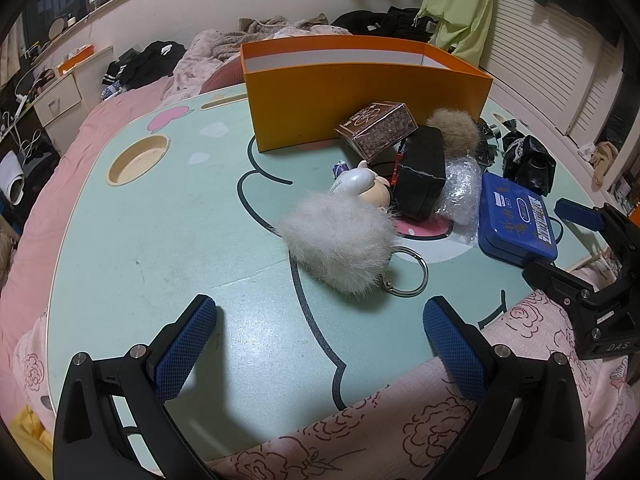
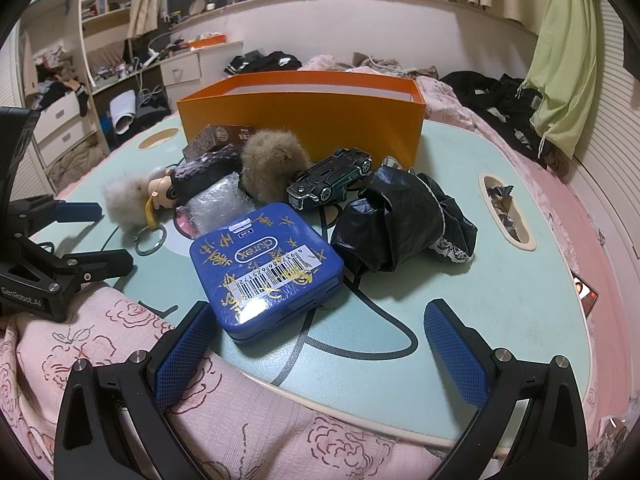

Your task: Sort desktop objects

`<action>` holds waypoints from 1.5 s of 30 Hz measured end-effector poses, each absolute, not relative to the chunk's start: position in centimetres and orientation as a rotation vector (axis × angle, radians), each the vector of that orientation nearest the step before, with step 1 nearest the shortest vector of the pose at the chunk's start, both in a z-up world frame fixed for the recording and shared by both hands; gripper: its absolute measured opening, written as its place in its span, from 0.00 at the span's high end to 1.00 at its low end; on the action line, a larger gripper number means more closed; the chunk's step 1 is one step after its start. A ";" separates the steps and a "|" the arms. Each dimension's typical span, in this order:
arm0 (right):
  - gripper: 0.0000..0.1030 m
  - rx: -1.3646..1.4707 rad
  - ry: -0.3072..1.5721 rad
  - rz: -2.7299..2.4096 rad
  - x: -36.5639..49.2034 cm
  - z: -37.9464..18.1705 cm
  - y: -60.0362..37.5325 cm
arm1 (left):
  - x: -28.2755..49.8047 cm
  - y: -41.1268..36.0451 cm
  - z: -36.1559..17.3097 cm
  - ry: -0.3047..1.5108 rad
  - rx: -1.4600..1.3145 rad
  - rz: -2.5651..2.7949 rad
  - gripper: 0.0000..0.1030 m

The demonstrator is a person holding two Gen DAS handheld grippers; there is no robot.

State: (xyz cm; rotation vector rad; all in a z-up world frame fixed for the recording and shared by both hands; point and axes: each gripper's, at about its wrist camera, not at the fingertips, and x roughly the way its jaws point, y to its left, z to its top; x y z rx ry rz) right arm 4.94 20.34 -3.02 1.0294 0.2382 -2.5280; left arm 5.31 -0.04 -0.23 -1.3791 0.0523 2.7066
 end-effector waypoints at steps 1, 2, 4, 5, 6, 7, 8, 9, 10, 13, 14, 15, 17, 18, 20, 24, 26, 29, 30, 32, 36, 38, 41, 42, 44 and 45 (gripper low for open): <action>0.00 1.029 0.238 -2.528 5.0 -3.0 20.4 | 5.3 0.0 -0.2 0.052 -1.379 2.707 0.00; 0.00 1.029 0.238 -2.528 4.9 -3.0 20.3 | 5.3 0.0 -0.2 0.052 -1.379 2.707 0.00; 0.00 1.030 0.238 -2.528 4.9 -3.0 20.3 | 5.3 -0.1 -0.2 0.053 -1.379 2.707 0.00; 0.00 1.030 0.238 -2.528 4.9 -3.0 20.3 | 5.3 -0.1 -0.2 0.052 -1.379 2.706 0.00; 0.00 1.030 0.238 -2.528 4.9 -3.0 20.3 | 5.3 0.0 -0.2 0.053 -1.379 2.706 0.00; 0.00 1.030 0.238 -2.527 4.9 -3.0 20.3 | 5.3 -0.1 -0.2 0.053 -1.379 2.706 0.00; 0.00 1.030 0.238 -2.527 4.9 -3.0 20.4 | 5.3 -0.1 -0.2 0.052 -1.379 2.706 0.00; 0.00 1.030 0.238 -2.527 4.9 -3.0 20.4 | 5.3 -0.1 -0.2 0.053 -1.379 2.706 0.00; 0.00 1.030 0.238 -2.527 4.9 -3.0 20.4 | 5.3 -0.1 -0.2 0.053 -1.379 2.706 0.00; 0.00 1.030 0.239 -2.527 4.9 -2.9 20.4 | 5.3 -0.1 -0.2 0.053 -1.379 2.706 0.00; 0.00 1.030 0.238 -2.527 4.9 -2.9 20.4 | 5.3 -0.1 -0.2 0.053 -1.379 2.706 0.00; 0.00 1.030 0.238 -2.527 4.9 -2.9 20.4 | 5.3 -0.1 -0.2 0.053 -1.379 2.706 0.00; 0.00 1.030 0.238 -2.527 4.9 -2.9 20.4 | 5.3 -0.1 -0.2 0.053 -1.380 2.706 0.00; 0.00 1.030 0.238 -2.527 4.9 -2.9 20.4 | 5.3 -0.1 -0.2 0.053 -1.379 2.706 0.00; 0.00 1.030 0.238 -2.527 4.9 -2.9 20.4 | 5.3 -0.1 -0.2 0.053 -1.380 2.706 0.00; 0.00 1.030 0.238 -2.526 4.9 -2.9 20.4 | 5.3 -0.1 -0.2 0.053 -1.379 2.705 0.00; 0.00 1.031 0.238 -2.526 4.9 -2.9 20.4 | 5.3 0.0 -0.2 0.053 -1.380 2.705 0.00; 0.00 1.031 0.238 -2.526 4.9 -2.9 20.4 | 5.3 0.0 -0.2 0.053 -1.380 2.705 0.00; 0.00 1.031 0.238 -2.526 4.9 -2.9 20.4 | 5.3 0.0 -0.2 0.053 -1.380 2.705 0.00; 0.00 1.031 0.239 -2.526 4.9 -2.9 20.4 | 5.3 0.0 -0.2 0.053 -1.380 2.705 0.00; 0.00 1.031 0.238 -2.526 4.9 -2.9 20.4 | 5.3 0.0 -0.2 0.053 -1.380 2.705 0.00; 0.00 1.031 0.238 -2.525 4.9 -2.9 20.4 | 5.3 -0.2 -0.2 0.038 -1.375 2.716 0.00; 0.00 1.031 0.238 -2.525 4.9 -2.8 20.4 | 5.4 -1.2 -0.2 -0.047 -1.342 2.716 0.00; 0.00 1.031 0.238 -2.525 4.9 -2.8 20.4 | 5.5 -1.5 0.0 -0.076 -1.321 2.716 0.00; 0.00 1.031 0.239 -2.525 4.8 -2.8 20.4 | 5.5 -1.9 0.4 -0.088 -1.286 2.729 0.05; 0.00 1.030 0.238 -2.525 4.8 -2.8 20.5 | 5.5 -1.8 0.6 -0.080 -1.263 2.736 0.09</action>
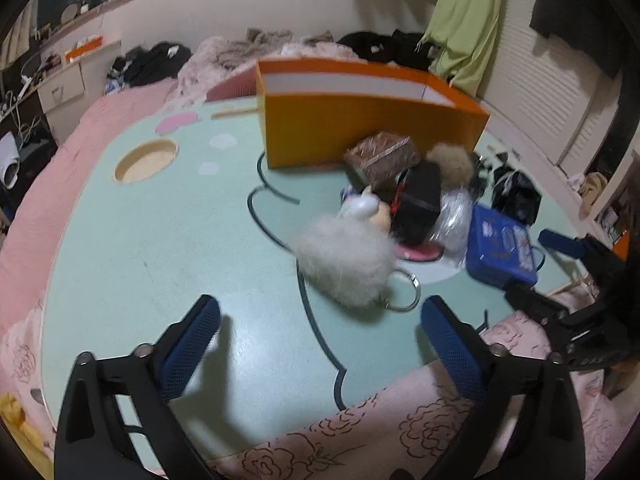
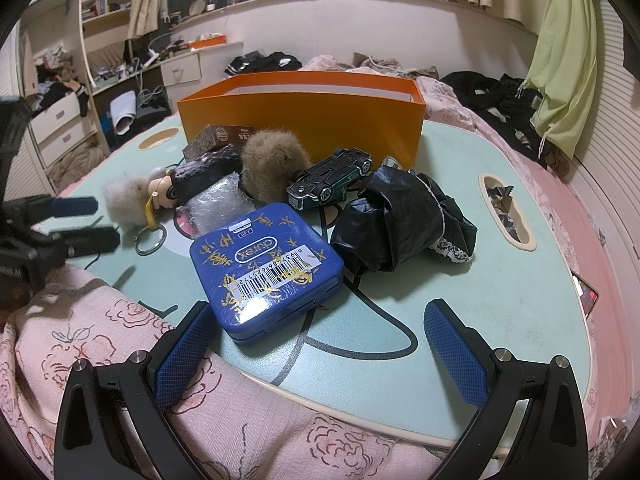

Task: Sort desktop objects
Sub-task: 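Grasp the white fluffy pompom with the left gripper and lift it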

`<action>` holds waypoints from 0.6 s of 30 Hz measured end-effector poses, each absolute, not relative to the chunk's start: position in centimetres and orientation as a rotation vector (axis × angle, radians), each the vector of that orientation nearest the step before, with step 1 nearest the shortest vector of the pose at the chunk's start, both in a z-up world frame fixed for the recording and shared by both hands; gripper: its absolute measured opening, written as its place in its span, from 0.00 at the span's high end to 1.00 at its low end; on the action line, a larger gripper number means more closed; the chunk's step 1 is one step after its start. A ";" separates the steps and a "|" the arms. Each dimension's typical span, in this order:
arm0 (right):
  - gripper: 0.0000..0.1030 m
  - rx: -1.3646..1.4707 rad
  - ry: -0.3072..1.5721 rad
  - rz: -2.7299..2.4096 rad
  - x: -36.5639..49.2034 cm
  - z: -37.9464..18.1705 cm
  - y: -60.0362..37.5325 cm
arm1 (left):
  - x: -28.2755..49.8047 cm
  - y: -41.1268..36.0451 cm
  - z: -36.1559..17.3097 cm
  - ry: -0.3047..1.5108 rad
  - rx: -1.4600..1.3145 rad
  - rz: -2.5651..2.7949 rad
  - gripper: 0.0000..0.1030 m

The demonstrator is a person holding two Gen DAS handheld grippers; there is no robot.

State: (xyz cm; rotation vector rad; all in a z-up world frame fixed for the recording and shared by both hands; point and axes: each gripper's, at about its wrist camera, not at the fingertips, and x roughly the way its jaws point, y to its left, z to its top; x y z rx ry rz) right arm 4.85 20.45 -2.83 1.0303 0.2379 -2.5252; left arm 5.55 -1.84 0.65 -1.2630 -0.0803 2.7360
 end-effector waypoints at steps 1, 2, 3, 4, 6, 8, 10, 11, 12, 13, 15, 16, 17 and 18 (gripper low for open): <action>0.00 1.031 0.238 -2.525 4.8 -2.8 20.4 | 5.5 -1.7 1.0 -0.068 -1.237 2.743 0.10; 0.00 1.031 0.238 -2.525 4.8 -2.8 20.5 | 5.4 -1.5 1.3 -0.053 -1.217 2.748 0.12; 0.00 1.031 0.239 -2.525 4.8 -2.8 20.5 | 5.2 -1.3 1.6 -0.041 -1.201 2.755 0.15; 0.00 1.030 0.239 -2.525 4.8 -2.8 20.5 | 5.0 -1.2 1.8 -0.035 -1.191 2.763 0.18; 0.00 1.031 0.238 -2.525 4.8 -2.8 20.5 | 4.5 -1.1 1.9 -0.035 -1.174 2.768 0.42; 0.00 1.030 0.237 -2.524 4.8 -2.8 20.5 | 4.2 -1.2 1.6 -0.051 -1.203 2.757 0.62; 0.00 1.030 0.238 -2.524 4.8 -2.8 20.5 | 4.7 -1.5 1.3 -0.088 -1.193 2.752 0.67; 0.00 1.030 0.238 -2.524 4.8 -2.8 20.5 | 5.3 -1.8 1.5 -0.113 -1.168 2.757 0.69; 0.00 1.030 0.237 -2.525 4.8 -2.8 20.5 | 5.6 -2.0 1.6 -0.134 -1.149 2.762 0.70; 0.00 1.029 0.233 -2.528 4.8 -2.7 20.4 | 6.1 -2.5 1.7 -0.161 -1.127 2.771 0.71; 0.00 1.020 0.207 -2.539 4.9 -2.5 20.6 | 6.6 -3.1 1.8 -0.201 -1.102 2.784 0.71; 0.00 1.004 0.188 -2.547 5.1 -2.3 20.8 | 6.8 -3.5 1.8 -0.229 -1.091 2.790 0.71; 0.00 0.958 0.165 -2.566 5.6 -1.8 21.2 | 6.9 -3.7 1.8 -0.243 -1.089 2.793 0.71; 0.00 0.887 0.138 -2.594 6.3 -1.0 21.7 | 6.9 -3.9 1.8 -0.257 -1.090 2.795 0.71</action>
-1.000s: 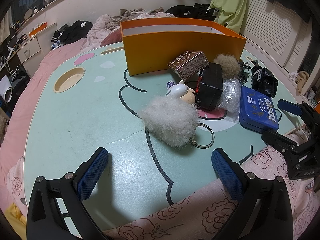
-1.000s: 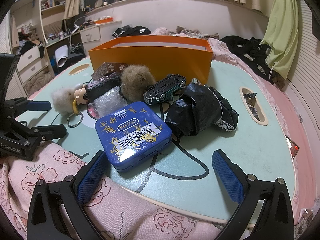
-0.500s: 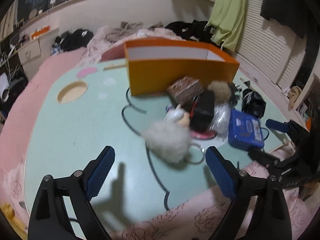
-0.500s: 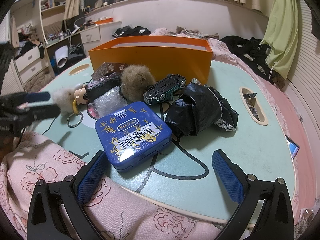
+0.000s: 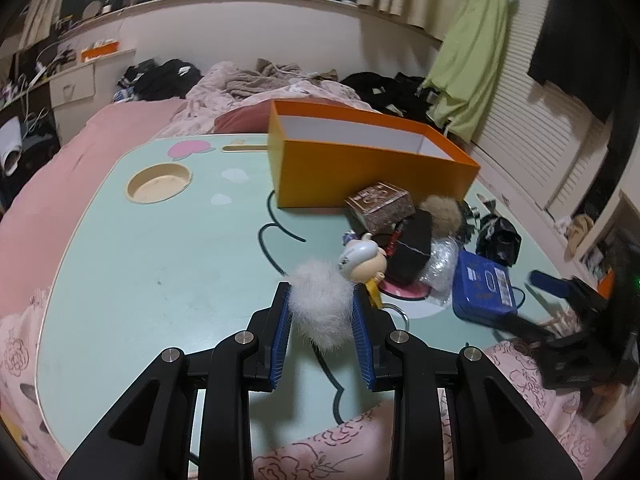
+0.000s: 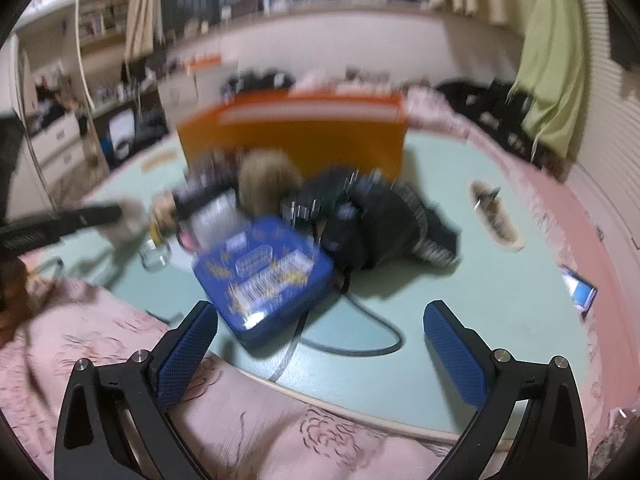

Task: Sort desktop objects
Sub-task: 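Grasp the white fluffy pompom with the left gripper and lift it, then drop white pompom into orange box, left gripper, while right drops black bag in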

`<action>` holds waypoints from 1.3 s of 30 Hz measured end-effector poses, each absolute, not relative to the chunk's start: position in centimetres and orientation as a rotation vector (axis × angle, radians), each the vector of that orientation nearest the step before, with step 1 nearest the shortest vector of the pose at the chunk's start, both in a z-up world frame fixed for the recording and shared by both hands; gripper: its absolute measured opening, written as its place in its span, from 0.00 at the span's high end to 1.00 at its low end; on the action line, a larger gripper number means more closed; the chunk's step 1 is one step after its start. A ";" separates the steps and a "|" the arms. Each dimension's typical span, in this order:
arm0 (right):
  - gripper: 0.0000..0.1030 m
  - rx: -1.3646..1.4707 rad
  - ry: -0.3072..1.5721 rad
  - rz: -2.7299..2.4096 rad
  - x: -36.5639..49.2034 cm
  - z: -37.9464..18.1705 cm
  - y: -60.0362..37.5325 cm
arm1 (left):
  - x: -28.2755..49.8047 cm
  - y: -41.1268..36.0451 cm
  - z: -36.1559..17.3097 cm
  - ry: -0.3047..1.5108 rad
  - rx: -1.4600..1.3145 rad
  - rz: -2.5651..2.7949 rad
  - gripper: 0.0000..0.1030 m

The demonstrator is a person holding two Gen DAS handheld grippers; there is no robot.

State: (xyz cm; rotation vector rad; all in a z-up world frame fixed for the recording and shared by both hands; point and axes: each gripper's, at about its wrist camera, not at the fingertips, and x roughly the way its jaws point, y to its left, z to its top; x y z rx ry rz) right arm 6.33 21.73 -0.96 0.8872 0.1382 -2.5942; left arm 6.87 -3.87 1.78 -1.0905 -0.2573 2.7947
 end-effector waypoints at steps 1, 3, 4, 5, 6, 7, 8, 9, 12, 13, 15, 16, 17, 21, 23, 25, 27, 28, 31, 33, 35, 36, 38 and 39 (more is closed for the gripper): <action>0.00 0.828 0.114 -2.617 7.0 -0.4 22.2 | 6.9 -3.9 1.7 -0.263 -1.095 2.794 0.71; 0.00 0.731 0.058 -2.686 8.0 0.7 23.3 | 6.8 -3.7 1.6 -0.250 -1.105 2.795 0.71; 0.00 0.727 0.026 -2.728 8.0 0.9 23.9 | 6.8 -3.6 1.7 -0.234 -1.108 2.793 0.71; 0.01 0.746 0.004 -2.752 7.8 0.9 24.3 | 6.8 -3.4 1.7 -0.222 -1.109 2.795 0.71; 0.05 0.779 -0.029 -2.768 7.4 0.7 24.7 | 6.8 -3.3 1.7 -0.214 -1.109 2.797 0.71; 0.10 0.815 -0.067 -2.764 6.8 0.4 25.0 | 6.8 -3.3 1.7 -0.211 -1.109 2.798 0.71; 0.11 0.852 -0.101 -2.746 6.1 0.3 25.1 | 6.8 -3.3 1.7 -0.212 -1.110 2.798 0.71; 0.12 0.872 -0.127 -2.735 5.6 0.4 25.2 | 6.8 -3.3 1.7 -0.214 -1.112 2.797 0.71; 0.13 0.916 -0.195 -2.703 4.2 1.4 24.5 | 6.7 -3.4 1.7 -0.218 -1.117 2.794 0.71; 0.13 0.915 -0.205 -2.696 4.0 1.8 24.2 | 6.7 -3.4 1.7 -0.215 -1.118 2.794 0.71; 0.14 0.925 -0.179 -2.705 2.9 2.4 23.5 | 6.7 -3.3 1.7 -0.207 -1.117 2.794 0.71; 0.14 0.934 -0.159 -2.721 2.4 2.5 23.0 | 6.7 -3.3 1.7 -0.206 -1.118 2.793 0.71; 0.14 0.951 -0.145 -2.736 1.8 2.4 22.7 | 6.7 -3.3 1.6 -0.208 -1.119 2.793 0.71; 0.28 1.203 -0.221 -2.694 -1.6 0.1 23.0 | 6.7 -3.3 1.6 -0.209 -1.117 2.790 0.71; 0.52 1.198 -0.210 -2.702 -1.4 -0.1 23.0 | 6.7 -3.3 1.7 -0.211 -1.114 2.790 0.71; 0.64 1.180 -0.265 -2.660 -1.0 0.0 23.6 | 6.8 -3.3 1.7 -0.211 -1.110 2.791 0.71; 0.64 1.132 -0.321 -2.646 -0.3 0.3 24.2 | 6.9 -3.3 1.9 -0.208 -1.102 2.803 0.71; 0.64 1.108 -0.338 -2.646 0.0 0.6 24.5 | 7.1 -3.4 2.1 -0.206 -1.088 2.813 0.71; 0.64 1.019 -0.351 -2.650 1.1 1.9 24.9 | 7.4 -3.4 2.7 -0.197 -1.054 2.828 0.71; 0.64 0.956 -0.356 -2.651 1.7 3.1 24.9 | 7.3 -3.4 3.2 -0.194 -1.039 2.831 0.71; 0.64 0.908 -0.352 -2.633 1.5 4.3 24.5 | 7.1 -3.6 3.8 -0.215 -1.028 2.822 0.71; 0.64 0.876 -0.334 -2.629 1.5 5.1 24.2 | 6.9 -3.6 4.1 -0.233 -1.021 2.815 0.71; 0.64 0.847 -0.290 -2.639 1.0 6.4 23.4 | 6.2 -3.7 5.0 -0.248 -1.006 2.803 0.71; 0.64 0.828 -0.257 -2.646 0.3 7.3 22.7 | 5.7 -3.5 5.6 -0.233 -0.994 2.816 0.71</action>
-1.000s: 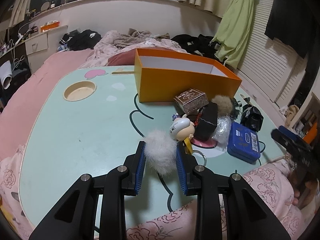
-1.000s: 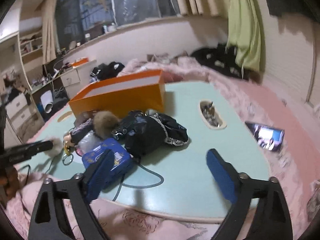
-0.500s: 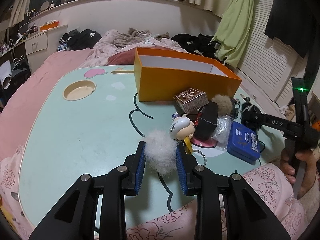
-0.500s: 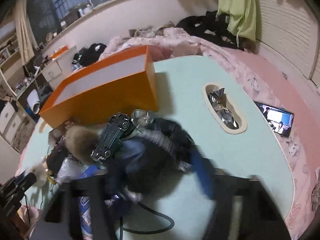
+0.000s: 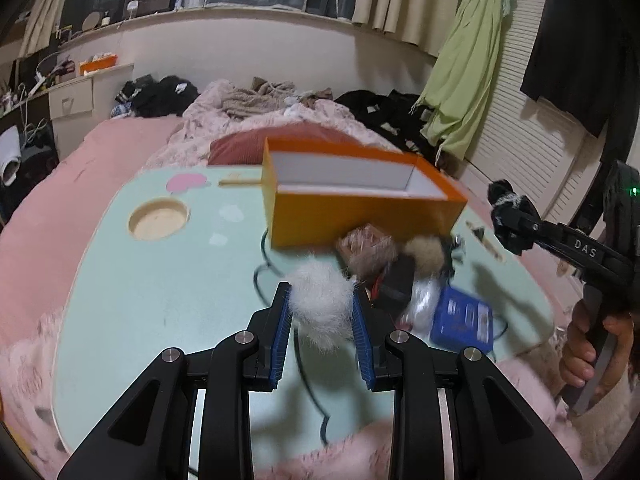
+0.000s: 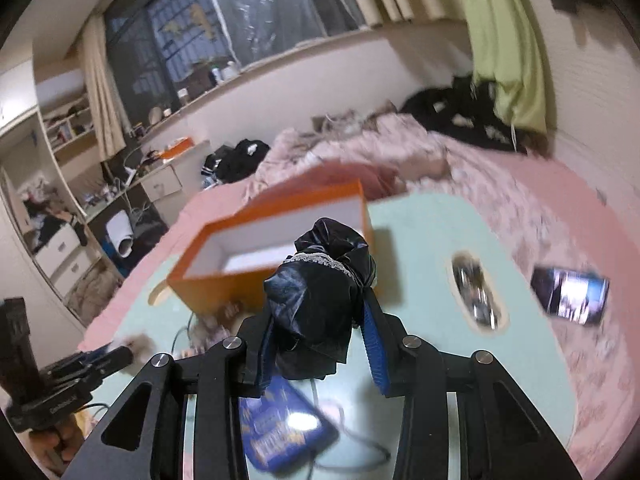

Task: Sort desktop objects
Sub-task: 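Drop white pompom into orange box, left gripper, while right drops black bag in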

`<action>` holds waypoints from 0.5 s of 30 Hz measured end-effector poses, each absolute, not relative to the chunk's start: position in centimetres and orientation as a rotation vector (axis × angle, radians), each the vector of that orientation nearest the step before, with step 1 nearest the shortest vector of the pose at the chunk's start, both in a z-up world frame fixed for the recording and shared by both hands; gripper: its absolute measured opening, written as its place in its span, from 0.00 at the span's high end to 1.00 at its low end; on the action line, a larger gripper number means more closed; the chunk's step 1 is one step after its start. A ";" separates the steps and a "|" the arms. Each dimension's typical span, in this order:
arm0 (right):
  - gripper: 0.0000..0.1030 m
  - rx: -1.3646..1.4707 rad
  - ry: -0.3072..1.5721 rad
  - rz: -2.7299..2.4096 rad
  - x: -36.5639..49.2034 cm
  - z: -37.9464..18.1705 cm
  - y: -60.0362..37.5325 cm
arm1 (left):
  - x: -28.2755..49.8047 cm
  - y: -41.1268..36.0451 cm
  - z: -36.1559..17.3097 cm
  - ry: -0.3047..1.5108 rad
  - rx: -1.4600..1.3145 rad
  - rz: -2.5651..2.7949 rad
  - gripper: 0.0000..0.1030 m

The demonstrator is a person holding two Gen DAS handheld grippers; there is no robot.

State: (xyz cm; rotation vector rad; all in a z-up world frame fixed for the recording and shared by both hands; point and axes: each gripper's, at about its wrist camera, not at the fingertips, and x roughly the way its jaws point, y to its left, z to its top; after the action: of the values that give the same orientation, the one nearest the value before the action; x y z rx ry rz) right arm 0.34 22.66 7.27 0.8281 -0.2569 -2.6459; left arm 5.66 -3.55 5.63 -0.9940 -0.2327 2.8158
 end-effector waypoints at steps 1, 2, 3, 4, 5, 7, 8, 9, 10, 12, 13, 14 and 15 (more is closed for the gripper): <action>0.64 0.818 -0.242 -2.641 -0.4 7.8 22.2 | 5.0 -3.4 6.5 -0.213 -0.975 2.832 0.71; 0.64 0.806 -0.228 -2.630 -1.1 8.4 21.7 | 4.5 -3.1 7.2 -0.208 -0.956 2.841 0.71; 0.64 0.793 -0.208 -2.625 -2.2 8.9 21.2 | 3.9 -3.1 8.0 -0.211 -0.933 2.845 0.71; 0.64 0.786 -0.187 -2.634 -3.1 9.3 20.7 | 2.8 -3.0 9.1 -0.227 -0.897 2.845 0.71; 0.64 0.782 -0.165 -2.642 -4.1 9.7 20.2 | 2.1 -3.0 9.8 -0.238 -0.878 2.843 0.71; 0.64 0.793 -0.147 -2.630 -6.5 10.3 19.0 | -0.5 -2.9 11.0 -0.231 -0.863 2.871 0.71; 0.64 0.802 -0.153 -2.617 -7.4 10.3 18.6 | -1.5 -2.8 11.2 -0.219 -0.863 2.893 0.71; 0.62 0.814 -0.147 -2.615 -8.6 10.2 18.0 | -2.7 -2.8 11.3 -0.216 -0.866 2.905 0.71; 0.57 0.823 -0.133 -2.620 -9.3 10.0 17.6 | -3.9 -2.8 11.2 -0.223 -0.876 2.907 0.71; 0.43 0.867 -0.120 -2.599 -11.1 8.9 17.0 | -6.6 -2.9 9.9 -0.277 -0.925 2.867 0.62; 0.33 0.910 -0.120 -2.596 -11.8 8.3 17.0 | -7.6 -2.9 9.1 -0.296 -0.975 2.847 0.57; 0.31 0.967 -0.121 -2.603 -12.6 7.5 17.0 | -8.6 -2.9 7.8 -0.317 -1.045 2.832 0.47; 0.31 1.022 -0.125 -2.617 -13.1 6.6 17.2 | -9.3 -2.9 6.7 -0.329 -1.105 2.819 0.44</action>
State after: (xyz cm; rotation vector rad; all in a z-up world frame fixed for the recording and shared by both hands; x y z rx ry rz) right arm -13.11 17.16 6.58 1.0215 -0.1252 -2.6167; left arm -9.27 -2.89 6.73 -1.1049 -0.3292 2.8187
